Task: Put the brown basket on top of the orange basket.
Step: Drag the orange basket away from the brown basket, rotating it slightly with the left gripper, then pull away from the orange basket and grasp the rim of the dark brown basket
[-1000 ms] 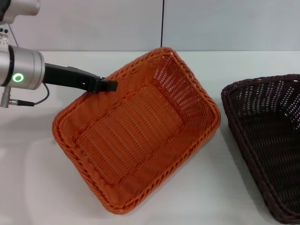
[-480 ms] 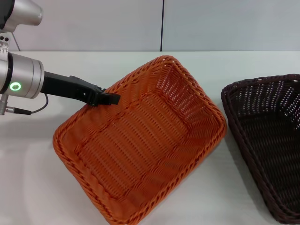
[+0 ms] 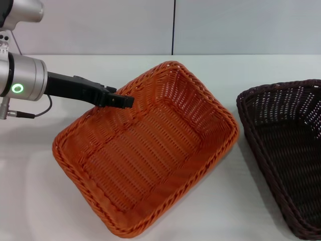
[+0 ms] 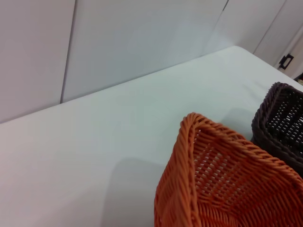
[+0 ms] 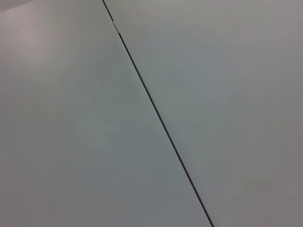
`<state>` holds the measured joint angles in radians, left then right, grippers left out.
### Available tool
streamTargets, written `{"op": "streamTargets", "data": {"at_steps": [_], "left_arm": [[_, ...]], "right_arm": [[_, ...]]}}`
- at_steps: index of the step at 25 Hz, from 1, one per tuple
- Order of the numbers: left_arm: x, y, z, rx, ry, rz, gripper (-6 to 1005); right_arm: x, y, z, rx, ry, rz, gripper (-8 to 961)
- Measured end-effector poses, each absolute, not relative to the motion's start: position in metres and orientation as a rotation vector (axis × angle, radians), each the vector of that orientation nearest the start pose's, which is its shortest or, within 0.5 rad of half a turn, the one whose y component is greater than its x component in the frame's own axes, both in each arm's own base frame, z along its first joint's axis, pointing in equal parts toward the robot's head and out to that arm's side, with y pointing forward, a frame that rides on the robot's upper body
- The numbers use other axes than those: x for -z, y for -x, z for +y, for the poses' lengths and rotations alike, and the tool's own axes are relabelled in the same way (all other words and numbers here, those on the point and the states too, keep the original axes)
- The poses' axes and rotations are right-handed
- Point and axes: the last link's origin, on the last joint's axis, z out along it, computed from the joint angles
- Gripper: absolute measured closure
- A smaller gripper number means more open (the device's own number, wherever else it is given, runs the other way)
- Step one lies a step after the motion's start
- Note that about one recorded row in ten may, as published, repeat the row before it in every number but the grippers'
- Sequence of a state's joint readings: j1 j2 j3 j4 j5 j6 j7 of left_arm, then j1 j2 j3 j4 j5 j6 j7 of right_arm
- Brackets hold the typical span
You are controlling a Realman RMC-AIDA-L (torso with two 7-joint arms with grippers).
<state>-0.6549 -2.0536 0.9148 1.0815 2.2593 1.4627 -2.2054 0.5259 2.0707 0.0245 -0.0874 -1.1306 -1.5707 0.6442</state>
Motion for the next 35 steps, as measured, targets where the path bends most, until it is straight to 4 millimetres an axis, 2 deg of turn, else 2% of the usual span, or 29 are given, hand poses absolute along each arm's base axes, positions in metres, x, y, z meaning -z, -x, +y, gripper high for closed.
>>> {"op": "streamTargets", "data": {"at_steps": [5,14,19,22,23,24,25,27,28,29,30,35], "left_arm": [[-0.046,0.194,0.393,0.269,2.6,-0.995,258],[-0.057,0.192,0.39,0.41,2.572,-0.983,182],[-0.072,0.191,0.382,0.595,2.536,-0.919,165],[-0.079,0.19,0.376,0.735,2.518,-0.859,165],[-0.082,0.192,0.372,0.803,2.502,-0.842,165],[-0.083,0.193,0.37,0.834,2.493,-0.835,165],[-0.084,0.194,0.369,0.859,2.485,-0.829,165],[-0.086,0.196,0.365,0.914,2.465,-0.819,165],[-0.087,0.197,0.364,0.951,2.454,-0.814,166],[-0.087,0.198,0.364,0.97,2.448,-0.812,166],[-0.086,0.199,0.363,0.997,2.441,-0.811,166],[-0.082,0.205,0.362,1.061,2.418,-0.837,166]], "right_arm": [[-0.092,-0.319,0.333,-1.254,1.155,0.468,276],[-0.091,-0.317,0.333,-1.263,1.165,0.469,276],[-0.099,-0.314,0.339,-1.272,1.237,0.445,275],[-0.116,-0.309,0.35,-1.294,1.369,0.455,275],[-0.133,-0.303,0.361,-1.286,1.482,0.467,275],[-0.141,-0.299,0.366,-1.269,1.543,0.463,275],[-0.141,-0.299,0.366,-1.269,1.543,0.463,275],[-0.16,-0.289,0.377,-1.21,1.681,0.462,275],[-0.179,-0.278,0.388,-1.123,1.804,0.449,276],[-0.179,-0.278,0.388,-1.123,1.804,0.449,276],[-0.188,-0.274,0.395,-1.068,1.863,0.454,277],[-0.22,-0.251,0.427,-0.713,2.102,0.424,276]]}}
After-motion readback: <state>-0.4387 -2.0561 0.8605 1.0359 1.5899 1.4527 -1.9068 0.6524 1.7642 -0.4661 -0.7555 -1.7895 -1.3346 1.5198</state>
